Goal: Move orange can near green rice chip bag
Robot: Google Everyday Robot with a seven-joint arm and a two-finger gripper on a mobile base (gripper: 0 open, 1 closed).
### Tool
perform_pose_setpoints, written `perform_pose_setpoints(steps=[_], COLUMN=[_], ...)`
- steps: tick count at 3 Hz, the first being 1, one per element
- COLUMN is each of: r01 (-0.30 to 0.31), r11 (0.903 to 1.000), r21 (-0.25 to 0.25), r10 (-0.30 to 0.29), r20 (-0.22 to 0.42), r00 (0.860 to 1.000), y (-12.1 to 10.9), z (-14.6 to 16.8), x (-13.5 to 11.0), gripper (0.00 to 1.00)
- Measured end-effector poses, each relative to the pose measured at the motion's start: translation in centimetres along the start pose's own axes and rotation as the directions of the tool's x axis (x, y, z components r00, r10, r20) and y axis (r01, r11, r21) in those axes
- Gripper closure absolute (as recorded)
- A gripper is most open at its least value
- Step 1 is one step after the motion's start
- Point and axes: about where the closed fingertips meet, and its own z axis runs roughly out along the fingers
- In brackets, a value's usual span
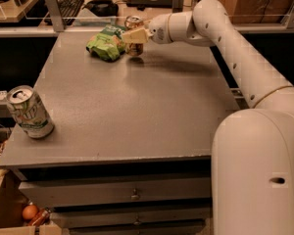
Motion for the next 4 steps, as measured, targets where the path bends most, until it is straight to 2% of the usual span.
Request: perform_pose_setpoints(steps=[1,3,4], r01=[-0.03,-0.051,-0.049], r11=[0.9995,0.9986,0.9984], r21=[-0.004,-0.014,-0.026], r10=[0.03,0.051,0.05], r20=[0.008,0.019,0.028], r00=[1.0,0.999,0.998], y=[-0.21,-0.06,0.15], z=[0.94,1.77,1.91], x=[1.04,1.78,1.52], gripper=[0.6,0.13,0.0])
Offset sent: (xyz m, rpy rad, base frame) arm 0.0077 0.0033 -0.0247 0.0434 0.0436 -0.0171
